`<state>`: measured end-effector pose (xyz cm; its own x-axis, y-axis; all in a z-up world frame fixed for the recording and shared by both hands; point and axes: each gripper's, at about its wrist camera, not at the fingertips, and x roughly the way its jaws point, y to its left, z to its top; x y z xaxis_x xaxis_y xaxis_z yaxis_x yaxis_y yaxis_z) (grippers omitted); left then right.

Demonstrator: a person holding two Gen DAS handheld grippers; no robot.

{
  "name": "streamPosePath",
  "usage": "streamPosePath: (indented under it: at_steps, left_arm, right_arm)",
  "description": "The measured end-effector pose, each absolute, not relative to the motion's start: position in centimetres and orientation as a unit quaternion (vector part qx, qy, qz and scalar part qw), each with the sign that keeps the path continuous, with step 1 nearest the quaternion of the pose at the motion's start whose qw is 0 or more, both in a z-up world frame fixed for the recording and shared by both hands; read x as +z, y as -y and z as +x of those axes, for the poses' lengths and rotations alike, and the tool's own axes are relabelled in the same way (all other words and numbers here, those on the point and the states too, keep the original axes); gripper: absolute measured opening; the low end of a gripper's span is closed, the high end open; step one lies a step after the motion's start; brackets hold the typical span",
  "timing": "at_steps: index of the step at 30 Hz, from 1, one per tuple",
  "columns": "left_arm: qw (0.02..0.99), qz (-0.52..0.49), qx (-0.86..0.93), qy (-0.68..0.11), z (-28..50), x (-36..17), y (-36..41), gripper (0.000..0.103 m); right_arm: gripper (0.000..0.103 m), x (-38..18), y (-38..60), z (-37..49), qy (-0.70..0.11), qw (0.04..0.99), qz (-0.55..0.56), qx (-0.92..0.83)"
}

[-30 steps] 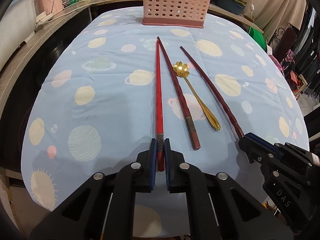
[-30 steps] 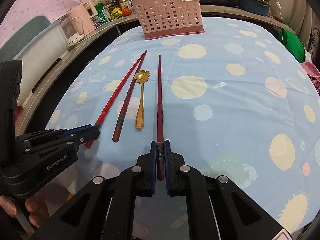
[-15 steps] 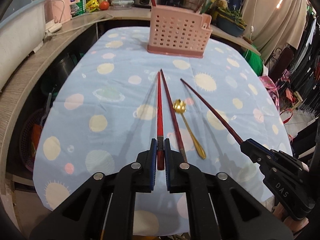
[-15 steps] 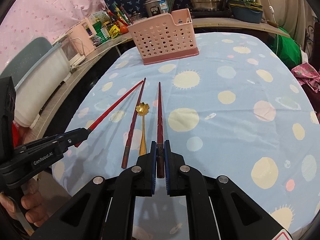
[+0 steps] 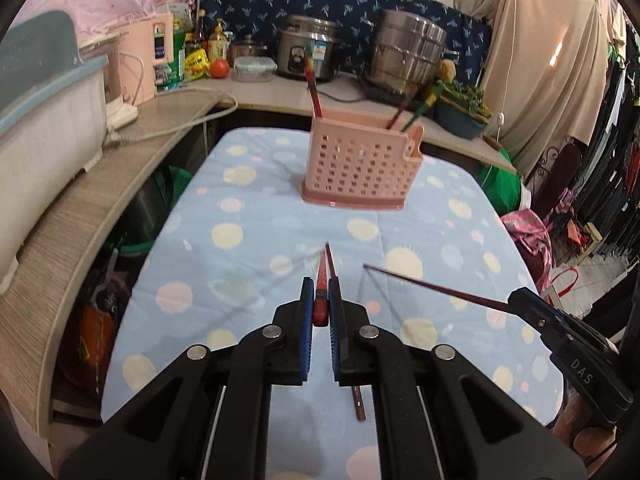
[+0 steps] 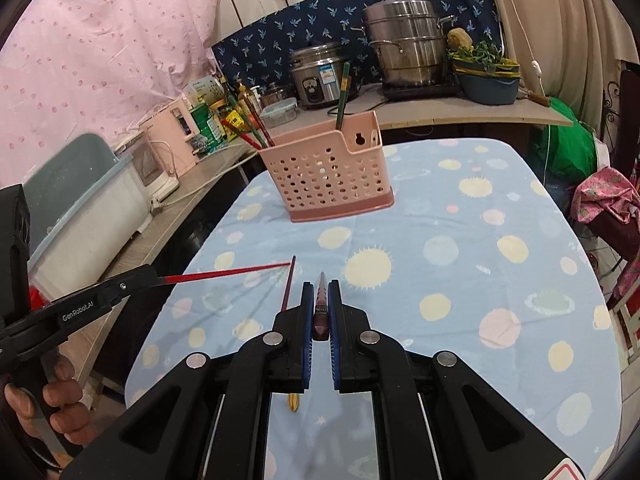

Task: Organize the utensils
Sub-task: 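Lift both chopsticks and carry them toward the pink basket with both tools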

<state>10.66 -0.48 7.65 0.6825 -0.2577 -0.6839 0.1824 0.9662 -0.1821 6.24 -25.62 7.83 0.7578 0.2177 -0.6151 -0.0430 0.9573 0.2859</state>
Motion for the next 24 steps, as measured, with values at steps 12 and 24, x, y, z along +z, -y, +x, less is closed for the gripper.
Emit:
streamPosePath:
  at_steps: [12,24]
  left_arm:
    - [0.939,-0.046,-0.107,-0.325,14.5,12.5,0.7,0.007]
    - [0.955,-0.059,-0.114,-0.267,17.9,18.1,1.1,0.007]
  right_arm:
    - [0.007,12.3,26.2,9.1,-0.293,0.945,0.129,0.071]
    - [0.007,16.5,28.2,13.2,-0.242,0.955,0.154,0.069]
